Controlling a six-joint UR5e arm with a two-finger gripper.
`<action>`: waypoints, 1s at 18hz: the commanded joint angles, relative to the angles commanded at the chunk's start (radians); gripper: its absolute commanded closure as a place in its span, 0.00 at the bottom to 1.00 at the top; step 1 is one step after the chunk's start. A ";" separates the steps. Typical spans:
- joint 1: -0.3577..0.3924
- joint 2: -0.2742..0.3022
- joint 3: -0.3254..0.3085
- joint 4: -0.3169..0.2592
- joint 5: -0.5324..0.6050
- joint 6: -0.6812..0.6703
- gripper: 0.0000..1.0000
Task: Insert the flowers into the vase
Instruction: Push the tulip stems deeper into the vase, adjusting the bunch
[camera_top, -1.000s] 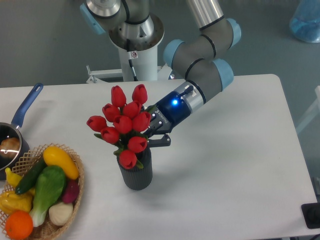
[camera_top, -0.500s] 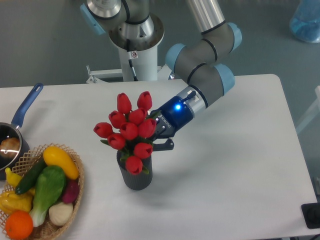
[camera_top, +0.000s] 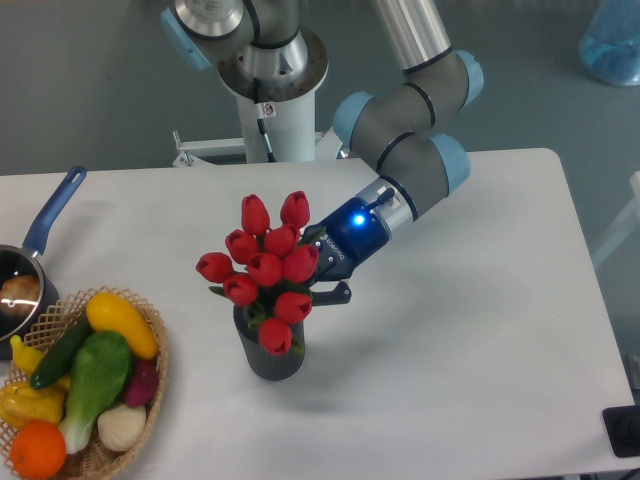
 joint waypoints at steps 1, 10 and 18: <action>0.000 -0.009 -0.003 0.000 0.000 0.003 0.81; 0.003 -0.014 -0.011 0.000 0.002 0.005 0.81; 0.003 -0.040 -0.018 0.000 0.003 0.054 0.80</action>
